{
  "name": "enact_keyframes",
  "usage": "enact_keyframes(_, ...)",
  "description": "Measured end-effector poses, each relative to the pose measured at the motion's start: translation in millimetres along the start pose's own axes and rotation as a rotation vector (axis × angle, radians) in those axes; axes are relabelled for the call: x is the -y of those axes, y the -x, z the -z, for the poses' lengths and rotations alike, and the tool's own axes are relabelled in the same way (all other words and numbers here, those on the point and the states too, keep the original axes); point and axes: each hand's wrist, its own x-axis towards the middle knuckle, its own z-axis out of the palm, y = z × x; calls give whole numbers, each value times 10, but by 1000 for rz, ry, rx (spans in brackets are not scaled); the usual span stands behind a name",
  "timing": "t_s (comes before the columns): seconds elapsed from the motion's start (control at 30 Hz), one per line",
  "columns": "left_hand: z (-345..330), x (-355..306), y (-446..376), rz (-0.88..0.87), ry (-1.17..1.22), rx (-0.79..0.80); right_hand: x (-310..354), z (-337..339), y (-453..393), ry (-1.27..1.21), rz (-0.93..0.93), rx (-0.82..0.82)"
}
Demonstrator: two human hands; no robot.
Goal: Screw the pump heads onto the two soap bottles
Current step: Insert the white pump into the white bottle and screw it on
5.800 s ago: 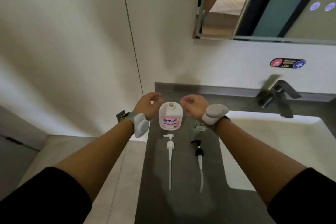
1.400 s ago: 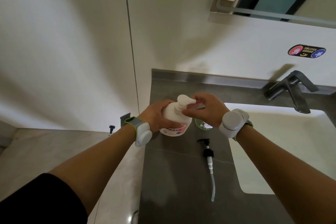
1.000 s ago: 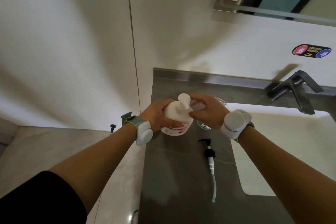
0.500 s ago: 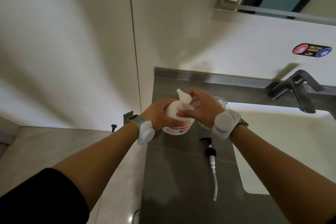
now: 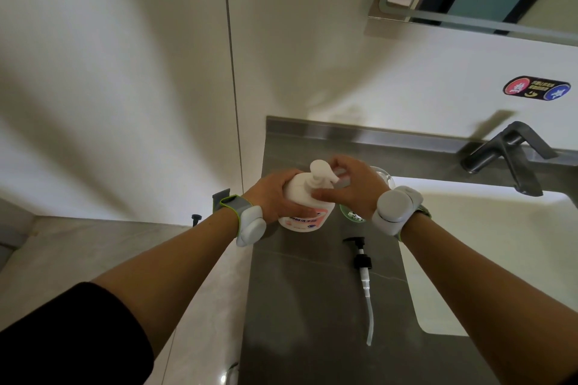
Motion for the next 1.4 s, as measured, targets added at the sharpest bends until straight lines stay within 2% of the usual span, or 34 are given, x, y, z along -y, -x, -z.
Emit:
enact_keyframes(0.1,-2,5,-6,11,-3,6,6,-9,7,-6,33,59)
enact_keyframes(0.27,-21,23,-23,16,-22,0,59,-74,-4,25,-21,-16)
enact_keyframes(0.37,-7,32,-18,13,-44,-10,87,-92,16,-2,15,19)
enact_keyframes(0.53,-26,36,-21,21,-47,-19,171,-96,3,84,-55,-21)
enact_keyframes(0.67,-31,32,-29,32,-46,-13,217,-65,26,32,-26,18)
enact_keyframes(0.8,-45,10,-24,40,-48,3,264,-114,-17,177,-66,-11)
enact_keyframes(1.0,-35,-14,-19,74,-49,20,277,-127,1,128,-92,64)
enact_keyframes(1.4,-35,17,-30,61,6,-14,286,-115,47,138,-52,-16)
